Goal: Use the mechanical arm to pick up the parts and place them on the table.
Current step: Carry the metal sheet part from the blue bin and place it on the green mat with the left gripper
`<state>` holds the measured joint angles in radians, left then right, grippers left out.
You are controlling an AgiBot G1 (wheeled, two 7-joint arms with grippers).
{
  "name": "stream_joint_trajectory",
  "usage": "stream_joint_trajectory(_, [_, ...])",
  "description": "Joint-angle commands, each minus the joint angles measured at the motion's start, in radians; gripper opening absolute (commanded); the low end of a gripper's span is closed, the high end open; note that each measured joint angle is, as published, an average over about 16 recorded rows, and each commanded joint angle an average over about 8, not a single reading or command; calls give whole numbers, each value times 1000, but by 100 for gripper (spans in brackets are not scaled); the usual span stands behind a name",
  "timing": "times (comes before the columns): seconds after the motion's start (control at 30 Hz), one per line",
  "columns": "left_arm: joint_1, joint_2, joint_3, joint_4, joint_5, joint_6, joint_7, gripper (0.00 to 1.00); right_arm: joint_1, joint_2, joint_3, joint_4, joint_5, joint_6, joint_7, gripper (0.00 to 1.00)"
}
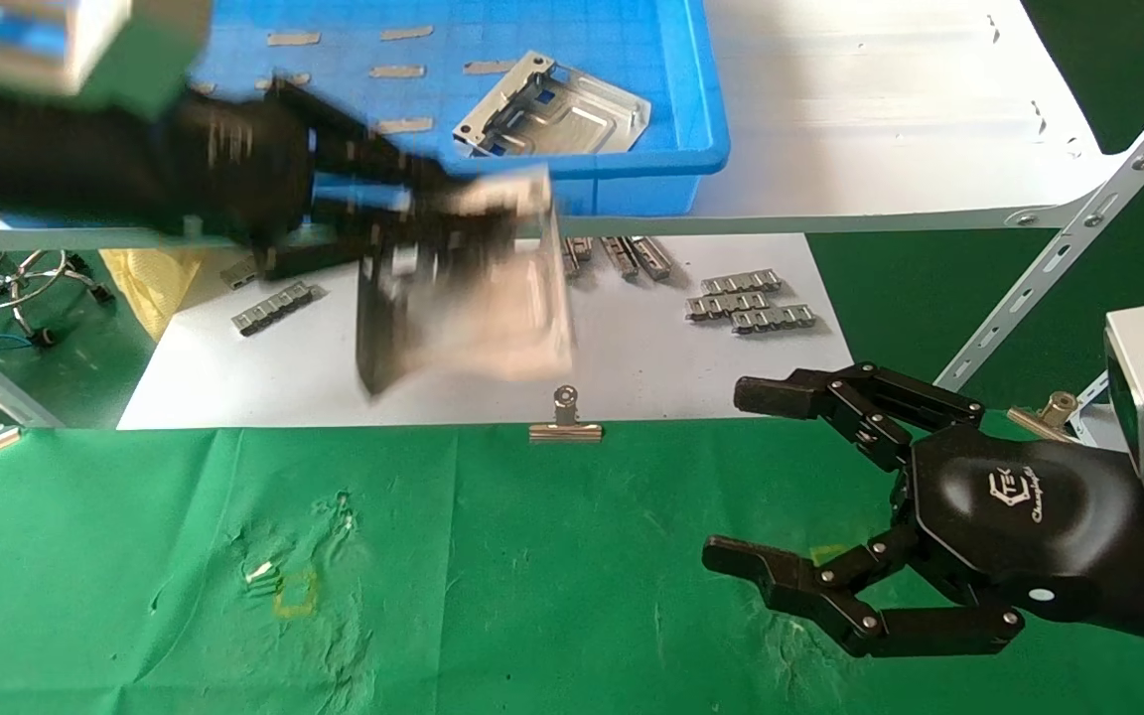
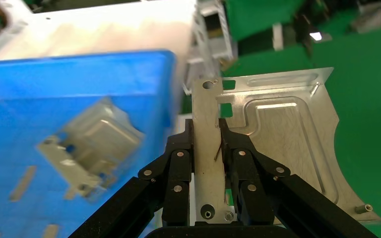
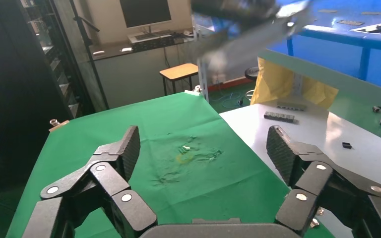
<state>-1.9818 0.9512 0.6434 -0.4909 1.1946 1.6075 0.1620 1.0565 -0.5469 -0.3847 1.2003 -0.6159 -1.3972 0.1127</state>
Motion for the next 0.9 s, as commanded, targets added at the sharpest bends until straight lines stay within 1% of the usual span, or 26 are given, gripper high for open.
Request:
stream_joint_trajectory(0.03, [47,-36,24,-101,-55,3,11,0,0,0,0,0,0,0,0,100])
stream_joint_trajectory(0.1, [104,-96,69,-217,-118,0,32,0,0,0,0,0,0,0,0,100])
stream_joint_trajectory(0.17, [155,-148,119,-306,-158,-4,70,0,0,0,0,0,0,0,0,100])
stream_joint_trajectory(0.27, [214,-199,187,-349,-179,-17,147,0,0,0,0,0,0,0,0,100])
stream_joint_trajectory(0.4, [281,-228,232,-275,-177,-47,277,0,0,0,0,0,0,0,0,100])
stream_joint_trajectory(0.6, [364,-242,243,-137,-156,-101,432,0,0,0,0,0,0,0,0,100])
stream_joint_trajectory(0.77, [386,-232,255,-62,-125,-123,511,0,0,0,0,0,0,0,0,100])
stream_joint_trajectory(0.9, [390,-214,261,-2,-112,-125,544,0,0,0,0,0,0,0,0,100])
